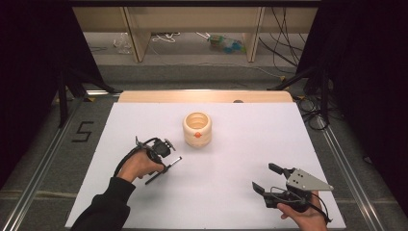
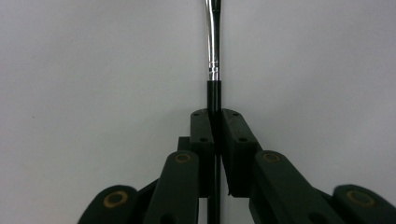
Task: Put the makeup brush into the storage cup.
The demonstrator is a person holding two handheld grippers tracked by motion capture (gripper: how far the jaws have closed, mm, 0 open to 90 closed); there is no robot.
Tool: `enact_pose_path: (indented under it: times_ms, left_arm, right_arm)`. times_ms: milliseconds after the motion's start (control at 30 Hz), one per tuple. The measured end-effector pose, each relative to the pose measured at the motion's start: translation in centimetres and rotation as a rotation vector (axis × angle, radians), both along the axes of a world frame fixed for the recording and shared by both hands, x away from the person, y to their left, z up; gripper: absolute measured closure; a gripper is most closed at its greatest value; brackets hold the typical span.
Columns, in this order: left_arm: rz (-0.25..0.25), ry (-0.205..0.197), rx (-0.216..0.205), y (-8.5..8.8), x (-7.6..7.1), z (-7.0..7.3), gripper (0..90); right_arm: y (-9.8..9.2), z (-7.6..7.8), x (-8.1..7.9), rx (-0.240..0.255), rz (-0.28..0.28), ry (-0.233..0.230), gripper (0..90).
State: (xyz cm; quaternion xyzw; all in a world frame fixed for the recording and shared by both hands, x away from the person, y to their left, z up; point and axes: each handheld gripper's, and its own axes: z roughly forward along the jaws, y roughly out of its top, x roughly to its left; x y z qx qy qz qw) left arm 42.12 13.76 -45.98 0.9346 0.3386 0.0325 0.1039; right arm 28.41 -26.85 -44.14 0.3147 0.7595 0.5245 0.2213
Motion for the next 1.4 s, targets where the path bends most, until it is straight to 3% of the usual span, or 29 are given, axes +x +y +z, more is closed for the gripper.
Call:
enact_pose_path:
  times_ms: [33, 333, 367, 533, 600, 700, 867, 967, 1000, 1167, 1333, 1400]
  left_arm:
    - [-0.001, 0.001, 0.001, 0.0, 0.0, 0.0, 83.4]
    - [-0.03, -0.012, 0.017, -0.2, 0.0, 0.0, 83.5]
    - [-0.014, -0.018, 0.0, -0.2, -0.1, -0.1, 83.5]
    - [-0.038, -0.017, 0.007, -0.2, -0.1, 0.0, 83.6]
    - [-0.043, -0.009, -0.007, -0.1, -0.1, 0.1, 83.6]
    - [-0.041, -0.011, -0.03, 0.1, -0.1, 0.5, 83.6]
    - [-0.041, -0.034, -0.049, 0.5, -0.1, 1.1, 83.6]
    - [-0.038, -0.053, -0.065, 0.8, 0.0, 1.5, 83.6]
    - [-0.035, -0.06, -0.077, 0.9, 0.1, 1.6, 83.6]
    - [-0.028, -0.093, -0.103, 1.4, 0.2, 2.3, 83.5]
    - [-0.024, -0.123, -0.15, 1.8, 0.3, 2.8, 83.6]
    - [0.005, -0.131, -0.186, 1.8, 0.2, 2.9, 83.6]
  right_arm:
    - [0.0, 0.0, -0.1, 0.002, 0.001, 0.018, 17.1]
    - [0.1, 0.0, -0.1, 0.003, 0.002, 0.014, 17.2]
    - [0.2, -0.1, 0.0, 0.019, 0.001, 0.0, 17.2]
    - [0.1, -0.1, 0.1, 0.013, 0.006, -0.025, 17.2]
    - [0.2, -0.1, 0.0, 0.017, 0.006, -0.004, 17.2]
    - [0.2, -0.1, 0.1, 0.013, 0.008, -0.027, 17.2]
    - [0.2, -0.1, 0.1, 0.018, 0.009, -0.036, 17.2]
    - [0.2, -0.1, 0.1, 0.018, 0.011, -0.03, 17.2]
    - [0.3, -0.1, 0.0, 0.027, 0.016, -0.006, 17.2]
    - [0.3, 0.0, 0.0, 0.023, 0.011, -0.011, 17.2]
    - [0.3, -0.1, 0.0, 0.023, 0.011, -0.01, 17.2]
    - [0.3, -0.1, 0.0, 0.028, 0.016, -0.007, 17.2]
